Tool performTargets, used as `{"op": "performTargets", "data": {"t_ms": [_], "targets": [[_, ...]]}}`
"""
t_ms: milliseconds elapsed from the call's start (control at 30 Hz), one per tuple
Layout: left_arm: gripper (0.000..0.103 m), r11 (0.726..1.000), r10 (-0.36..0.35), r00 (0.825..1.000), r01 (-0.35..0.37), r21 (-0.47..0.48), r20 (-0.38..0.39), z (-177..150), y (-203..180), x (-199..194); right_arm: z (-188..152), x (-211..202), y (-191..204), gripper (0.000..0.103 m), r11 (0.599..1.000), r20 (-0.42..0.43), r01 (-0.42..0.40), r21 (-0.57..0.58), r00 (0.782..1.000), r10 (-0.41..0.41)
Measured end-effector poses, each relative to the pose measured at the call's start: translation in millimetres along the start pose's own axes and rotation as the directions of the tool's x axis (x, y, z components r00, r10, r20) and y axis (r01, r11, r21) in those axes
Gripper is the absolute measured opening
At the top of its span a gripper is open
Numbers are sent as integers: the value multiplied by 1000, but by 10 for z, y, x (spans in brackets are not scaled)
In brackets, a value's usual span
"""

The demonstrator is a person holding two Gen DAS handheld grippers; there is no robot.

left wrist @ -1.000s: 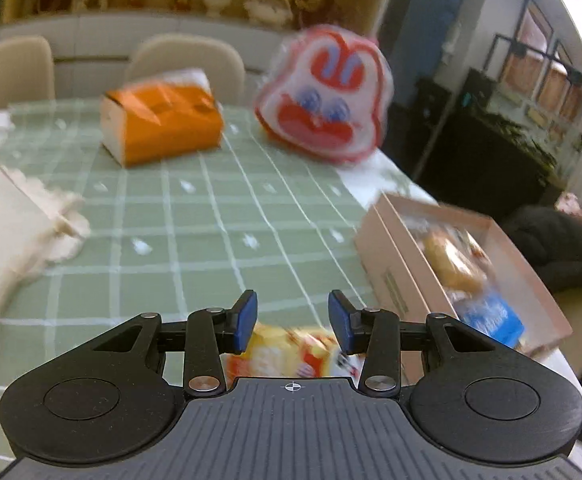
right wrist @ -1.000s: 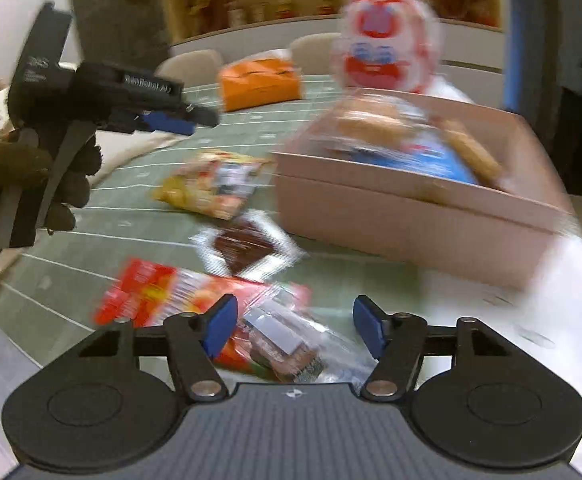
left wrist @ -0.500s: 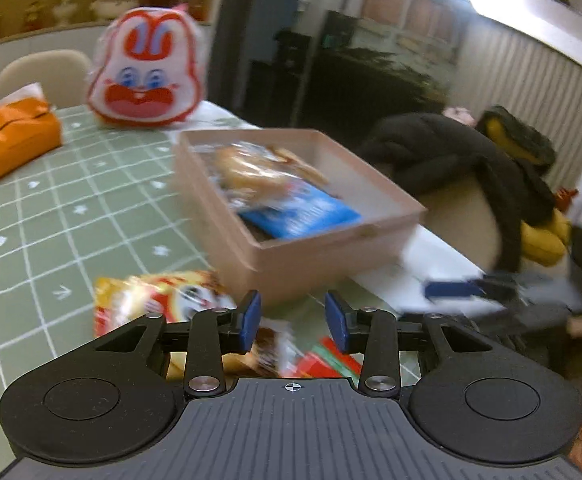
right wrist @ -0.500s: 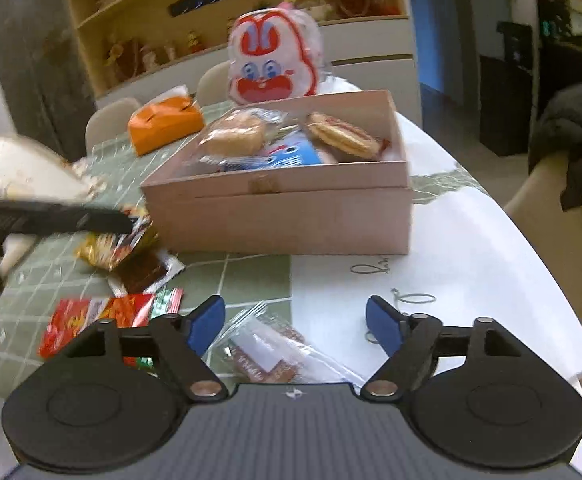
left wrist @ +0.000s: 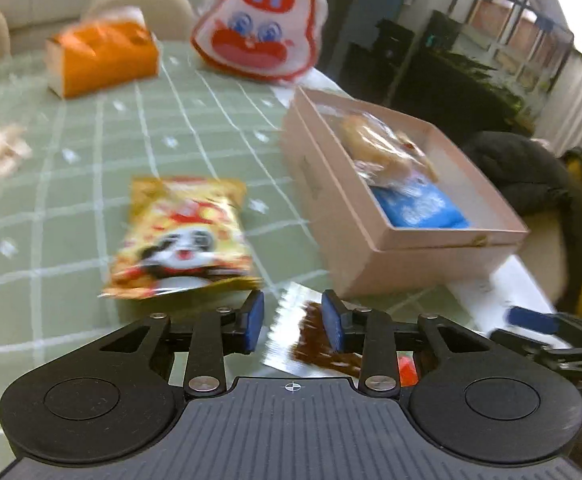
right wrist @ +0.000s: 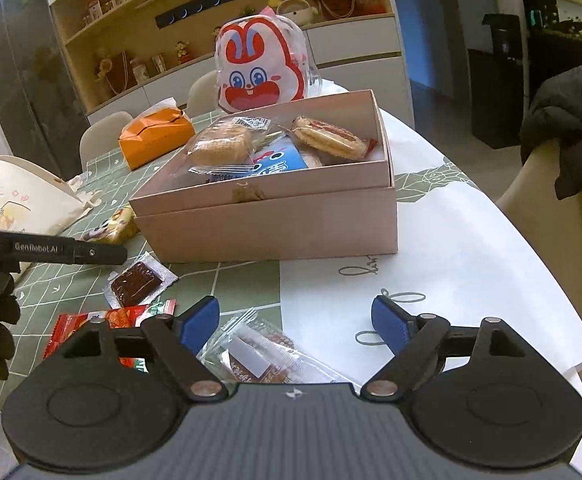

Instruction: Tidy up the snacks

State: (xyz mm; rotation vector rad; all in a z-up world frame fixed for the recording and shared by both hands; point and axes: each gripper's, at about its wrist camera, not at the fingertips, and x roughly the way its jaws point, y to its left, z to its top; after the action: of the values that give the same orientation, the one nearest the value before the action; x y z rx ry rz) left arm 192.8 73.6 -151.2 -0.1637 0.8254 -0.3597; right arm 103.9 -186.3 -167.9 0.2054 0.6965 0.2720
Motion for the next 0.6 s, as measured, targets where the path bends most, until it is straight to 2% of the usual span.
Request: {"op": "performTargets", "data": {"t_ms": [133, 267, 367, 467, 600], "targets": [[38, 988, -13, 999, 19, 154, -41, -85, -249, 17, -1, 4, 9, 85, 1000, 0, -1, 1, 1000, 1], [38, 972, -86, 990, 108, 211, -109, -269, -403, -130, -4, 5, 16, 86, 1000, -1, -1, 0, 1000, 1], [38, 959, -96, 988, 124, 254, -119, -409, -438, -309, -1, 13, 20, 87, 1000, -4, -5, -3, 1000, 5], [38, 918, -95, 985, 143, 369, -145, -530, -530, -469, -1, 11, 21, 88, 1000, -4, -5, -3, 1000, 5], [38, 870, -30, 984, 112, 481, -177, -656, -624, -577, -2, 8, 23, 88, 1000, -3, -4, -2, 1000, 4]]}}
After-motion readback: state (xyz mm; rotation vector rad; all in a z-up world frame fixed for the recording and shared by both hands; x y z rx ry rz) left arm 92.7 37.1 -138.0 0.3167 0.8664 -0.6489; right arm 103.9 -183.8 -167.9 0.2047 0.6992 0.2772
